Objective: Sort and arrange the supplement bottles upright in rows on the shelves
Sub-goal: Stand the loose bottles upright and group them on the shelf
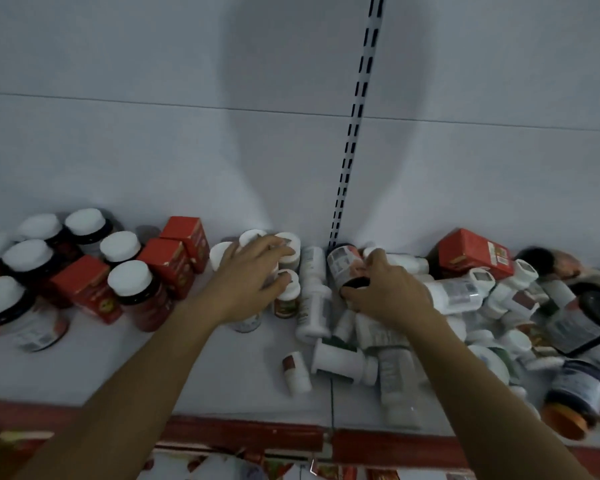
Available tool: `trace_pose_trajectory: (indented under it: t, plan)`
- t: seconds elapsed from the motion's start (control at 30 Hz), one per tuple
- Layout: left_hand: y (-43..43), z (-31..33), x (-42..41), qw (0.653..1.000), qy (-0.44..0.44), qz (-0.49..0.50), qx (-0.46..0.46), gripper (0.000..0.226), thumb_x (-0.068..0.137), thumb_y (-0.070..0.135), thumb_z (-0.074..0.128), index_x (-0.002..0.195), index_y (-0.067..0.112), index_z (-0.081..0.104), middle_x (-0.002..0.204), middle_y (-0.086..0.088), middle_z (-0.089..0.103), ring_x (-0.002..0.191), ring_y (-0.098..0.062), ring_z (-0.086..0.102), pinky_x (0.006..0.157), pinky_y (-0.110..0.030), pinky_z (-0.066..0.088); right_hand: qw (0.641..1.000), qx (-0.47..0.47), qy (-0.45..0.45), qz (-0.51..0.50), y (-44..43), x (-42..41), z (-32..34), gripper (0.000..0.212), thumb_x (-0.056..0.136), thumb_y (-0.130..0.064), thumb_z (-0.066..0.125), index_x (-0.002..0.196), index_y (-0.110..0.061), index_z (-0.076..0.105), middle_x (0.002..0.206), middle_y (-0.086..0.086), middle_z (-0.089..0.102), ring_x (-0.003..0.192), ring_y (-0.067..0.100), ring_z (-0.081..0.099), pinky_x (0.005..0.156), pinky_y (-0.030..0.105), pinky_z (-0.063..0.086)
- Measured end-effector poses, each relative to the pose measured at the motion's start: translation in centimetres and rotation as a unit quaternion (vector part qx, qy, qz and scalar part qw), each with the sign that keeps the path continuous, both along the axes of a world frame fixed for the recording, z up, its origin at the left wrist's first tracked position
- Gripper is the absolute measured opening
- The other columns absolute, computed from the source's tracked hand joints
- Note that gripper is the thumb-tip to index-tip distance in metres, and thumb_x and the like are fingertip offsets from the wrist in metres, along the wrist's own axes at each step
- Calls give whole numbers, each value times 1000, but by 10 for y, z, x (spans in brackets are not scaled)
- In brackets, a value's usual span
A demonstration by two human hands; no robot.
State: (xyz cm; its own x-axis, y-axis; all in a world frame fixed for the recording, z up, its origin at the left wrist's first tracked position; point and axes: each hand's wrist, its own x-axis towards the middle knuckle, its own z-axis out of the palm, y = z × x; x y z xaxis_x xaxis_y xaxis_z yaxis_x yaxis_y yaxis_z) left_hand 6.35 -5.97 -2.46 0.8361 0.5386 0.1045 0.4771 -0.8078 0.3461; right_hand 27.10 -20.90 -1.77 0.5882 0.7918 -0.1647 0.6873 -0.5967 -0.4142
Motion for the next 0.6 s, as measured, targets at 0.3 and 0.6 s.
trace_pose_trajectory:
  t: [0.3, 0.6]
  plan:
    - [-61, -5, -24, 967, -217, 127, 48, 52, 92, 35, 61, 141, 21, 52, 148, 5, 45, 141, -18, 40, 109, -49, 40, 926, 363, 98, -29, -18, 3, 4, 32, 88, -44, 54, 118, -34, 49, 108, 6, 62, 91, 26, 60, 76, 43, 53]
    - [-83, 23, 40, 960, -197, 168, 107, 74, 80, 34, 81, 145, 21, 48, 128, -5, 52, 115, -26, 48, 92, -47, 47, 903, 359, 234, 26, -25, 23, 37, 31, 105, -46, 39, 126, -29, 54, 110, -1, 69, 90, 16, 69, 77, 40, 59]
